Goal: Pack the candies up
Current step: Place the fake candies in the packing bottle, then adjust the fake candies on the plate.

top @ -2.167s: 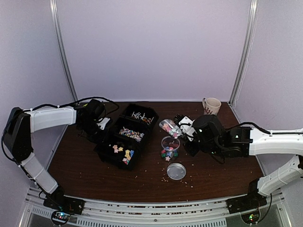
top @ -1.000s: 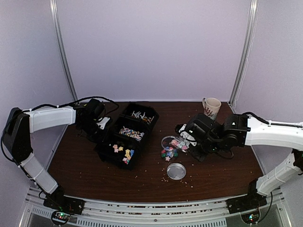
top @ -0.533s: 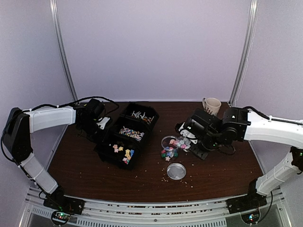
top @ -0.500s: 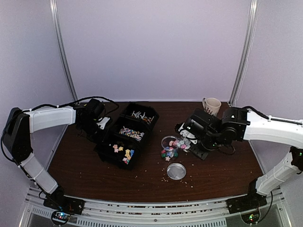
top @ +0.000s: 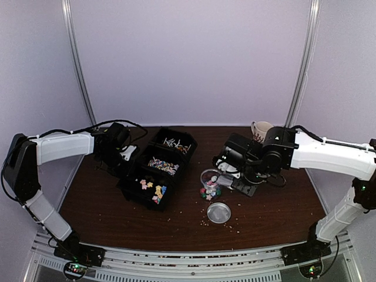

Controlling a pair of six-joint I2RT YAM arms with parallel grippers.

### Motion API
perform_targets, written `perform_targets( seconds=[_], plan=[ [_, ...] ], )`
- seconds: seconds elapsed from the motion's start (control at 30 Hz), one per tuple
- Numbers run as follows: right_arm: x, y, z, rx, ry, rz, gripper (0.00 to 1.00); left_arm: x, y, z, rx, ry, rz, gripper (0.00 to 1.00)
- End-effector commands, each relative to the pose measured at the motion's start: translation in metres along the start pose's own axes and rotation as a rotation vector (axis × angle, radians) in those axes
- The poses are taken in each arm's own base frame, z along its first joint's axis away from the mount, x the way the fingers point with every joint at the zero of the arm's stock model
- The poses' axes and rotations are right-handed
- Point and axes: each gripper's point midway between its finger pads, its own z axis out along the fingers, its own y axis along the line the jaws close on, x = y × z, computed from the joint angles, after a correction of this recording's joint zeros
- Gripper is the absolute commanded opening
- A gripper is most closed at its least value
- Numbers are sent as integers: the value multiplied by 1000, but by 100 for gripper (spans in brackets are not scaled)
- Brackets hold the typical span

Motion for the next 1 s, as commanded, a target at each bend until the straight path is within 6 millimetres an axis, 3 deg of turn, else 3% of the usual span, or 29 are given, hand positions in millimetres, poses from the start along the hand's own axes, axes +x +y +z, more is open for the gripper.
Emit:
perform_targets(
  seconds=[0.0, 0.33, 0.53, 0.67, 0.97],
  plan=[
    [-1, -9, -9, 43, 22, -47, 0, -66, -27, -45, 115, -263, 35, 0],
    [-16, -23, -24, 101, 16, -82, 0, -66, -28, -44, 120, -261, 35, 0],
    [-46, -38, -47, 137, -112, -16, 0, -65, -38, -38, 192, -251, 28, 0],
    [-64, -47, -66, 142, -225, 50, 0, -64, -51, -36, 309, -257, -4, 0],
    [-88, -39, -104, -3, -433, 114, 0, -76, -79, -52, 630, -343, -71, 0]
  ],
)
